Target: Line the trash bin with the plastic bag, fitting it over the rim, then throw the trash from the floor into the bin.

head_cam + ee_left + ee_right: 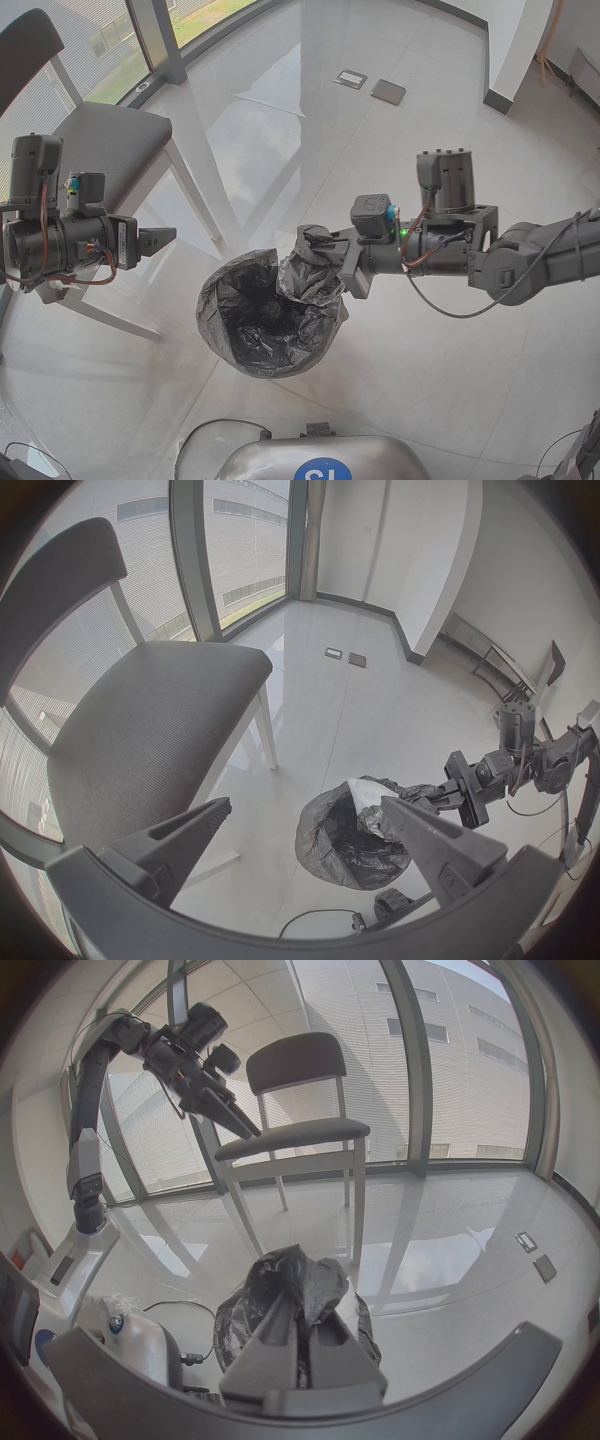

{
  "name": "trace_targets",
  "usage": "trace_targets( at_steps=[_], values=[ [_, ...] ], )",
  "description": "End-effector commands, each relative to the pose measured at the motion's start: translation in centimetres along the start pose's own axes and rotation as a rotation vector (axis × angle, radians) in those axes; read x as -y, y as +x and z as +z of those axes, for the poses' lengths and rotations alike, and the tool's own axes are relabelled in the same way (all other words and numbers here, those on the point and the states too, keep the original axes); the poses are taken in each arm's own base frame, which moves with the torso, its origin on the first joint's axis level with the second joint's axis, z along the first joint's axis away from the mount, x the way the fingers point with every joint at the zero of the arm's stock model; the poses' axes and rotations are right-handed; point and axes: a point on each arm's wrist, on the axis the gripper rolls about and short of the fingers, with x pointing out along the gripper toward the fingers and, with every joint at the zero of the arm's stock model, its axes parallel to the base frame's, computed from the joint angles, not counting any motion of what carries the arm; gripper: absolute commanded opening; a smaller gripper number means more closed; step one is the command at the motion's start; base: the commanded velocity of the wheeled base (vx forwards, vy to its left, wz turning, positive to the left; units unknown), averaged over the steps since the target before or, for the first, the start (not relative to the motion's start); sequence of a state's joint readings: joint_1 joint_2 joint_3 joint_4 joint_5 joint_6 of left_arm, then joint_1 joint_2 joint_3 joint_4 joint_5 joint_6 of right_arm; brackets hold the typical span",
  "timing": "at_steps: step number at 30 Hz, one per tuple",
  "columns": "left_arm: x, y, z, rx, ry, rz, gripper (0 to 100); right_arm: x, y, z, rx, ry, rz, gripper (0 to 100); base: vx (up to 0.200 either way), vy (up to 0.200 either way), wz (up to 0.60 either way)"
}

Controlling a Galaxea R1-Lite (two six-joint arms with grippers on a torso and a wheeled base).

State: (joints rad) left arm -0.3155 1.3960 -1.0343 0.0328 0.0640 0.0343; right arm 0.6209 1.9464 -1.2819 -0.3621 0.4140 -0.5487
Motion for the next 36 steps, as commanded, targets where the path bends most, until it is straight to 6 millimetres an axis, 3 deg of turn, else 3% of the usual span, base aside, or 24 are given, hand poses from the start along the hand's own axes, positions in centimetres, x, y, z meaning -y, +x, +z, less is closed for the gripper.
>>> trace_targets(
  at_steps=[1, 14, 23, 36],
  values=[
    [-0.2, -0.5, 0.1, 0.012, -0.003, 0.006, 100, -0.3, 3.4, -2.8, -0.048, 0.035, 0.044, 0, 0.000, 0.000, 0.00],
    [-0.7, -0.4, 0.1, 0.022, -0.032, 0.023, 100, -0.2, 7.1, -3.6, -0.028, 0.024, 0.064, 0, 0.000, 0.000, 0.00],
    [-0.9, 0.1, 0.1, 0.026, -0.036, 0.025, 100, -1.2, 7.8, -1.6, 0.018, -0.001, 0.086, 0, 0.000, 0.000, 0.00],
    [-0.9, -0.1, 0.0, 0.026, -0.049, 0.028, 100, -2.2, 8.0, -1.7, 0.012, -0.002, 0.110, 0, 0.000, 0.000, 0.00]
  ],
)
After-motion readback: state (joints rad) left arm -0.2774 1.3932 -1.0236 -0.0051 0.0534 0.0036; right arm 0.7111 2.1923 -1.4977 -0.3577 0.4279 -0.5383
